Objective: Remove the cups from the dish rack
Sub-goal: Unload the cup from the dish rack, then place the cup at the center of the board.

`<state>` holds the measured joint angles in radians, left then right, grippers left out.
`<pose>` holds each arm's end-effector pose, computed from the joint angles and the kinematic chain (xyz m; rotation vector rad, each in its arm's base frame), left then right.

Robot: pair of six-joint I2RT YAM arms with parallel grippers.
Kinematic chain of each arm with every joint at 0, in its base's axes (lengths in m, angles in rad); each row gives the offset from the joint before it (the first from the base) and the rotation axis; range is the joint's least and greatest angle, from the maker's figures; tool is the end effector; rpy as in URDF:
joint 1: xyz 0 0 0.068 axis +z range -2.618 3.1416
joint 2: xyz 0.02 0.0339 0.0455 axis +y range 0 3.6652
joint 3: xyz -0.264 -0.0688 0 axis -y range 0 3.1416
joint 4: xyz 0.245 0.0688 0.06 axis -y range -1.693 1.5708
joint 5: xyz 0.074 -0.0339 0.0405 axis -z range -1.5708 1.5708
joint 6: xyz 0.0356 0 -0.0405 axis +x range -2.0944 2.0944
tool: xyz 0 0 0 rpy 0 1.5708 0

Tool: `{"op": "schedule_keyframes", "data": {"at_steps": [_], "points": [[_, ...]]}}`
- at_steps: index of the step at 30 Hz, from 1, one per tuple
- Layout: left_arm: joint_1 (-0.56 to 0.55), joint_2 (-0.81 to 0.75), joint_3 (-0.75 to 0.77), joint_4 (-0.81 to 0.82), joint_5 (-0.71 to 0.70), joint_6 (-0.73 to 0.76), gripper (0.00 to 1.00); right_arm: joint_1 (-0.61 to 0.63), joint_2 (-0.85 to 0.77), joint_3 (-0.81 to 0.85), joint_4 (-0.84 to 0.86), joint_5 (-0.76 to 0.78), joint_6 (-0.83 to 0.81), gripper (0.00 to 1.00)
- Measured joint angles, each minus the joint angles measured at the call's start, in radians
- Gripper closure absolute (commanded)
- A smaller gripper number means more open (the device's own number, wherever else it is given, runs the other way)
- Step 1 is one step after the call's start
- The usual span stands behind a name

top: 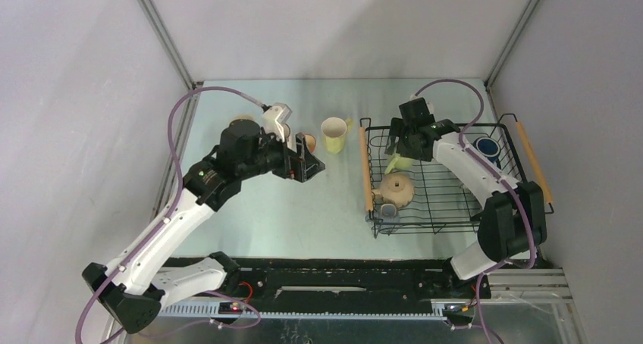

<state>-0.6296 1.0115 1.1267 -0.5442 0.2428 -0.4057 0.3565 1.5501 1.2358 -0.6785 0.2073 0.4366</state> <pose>0.1688 -0.1336 0.3799 0.3977 2.0661 -0.8890 0.3076 0.1067 0.2676 0.1796 2.5259 0.0478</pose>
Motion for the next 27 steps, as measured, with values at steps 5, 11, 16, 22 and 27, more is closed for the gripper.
{"op": "schedule_keyframes", "data": {"at_steps": [5,11,16,22,27], "points": [[0.0,0.019,0.0,0.015,0.017,-0.014,0.0,-0.025,-0.029,0.003,-0.014,-0.034,0.0,0.72],[0.0,0.055,0.0,0.065,0.048,-0.041,0.0,-0.051,-0.058,0.034,-0.051,-0.077,0.0,0.72],[0.0,0.094,0.0,0.103,0.071,-0.068,0.0,-0.074,-0.072,0.055,-0.072,-0.117,0.002,0.73],[0.0,0.132,0.0,0.149,0.098,-0.102,0.0,-0.112,-0.103,0.088,-0.116,-0.177,0.009,0.73],[0.0,0.16,0.002,0.183,0.112,-0.128,0.0,-0.145,-0.142,0.127,-0.149,-0.251,0.018,0.73]]}}
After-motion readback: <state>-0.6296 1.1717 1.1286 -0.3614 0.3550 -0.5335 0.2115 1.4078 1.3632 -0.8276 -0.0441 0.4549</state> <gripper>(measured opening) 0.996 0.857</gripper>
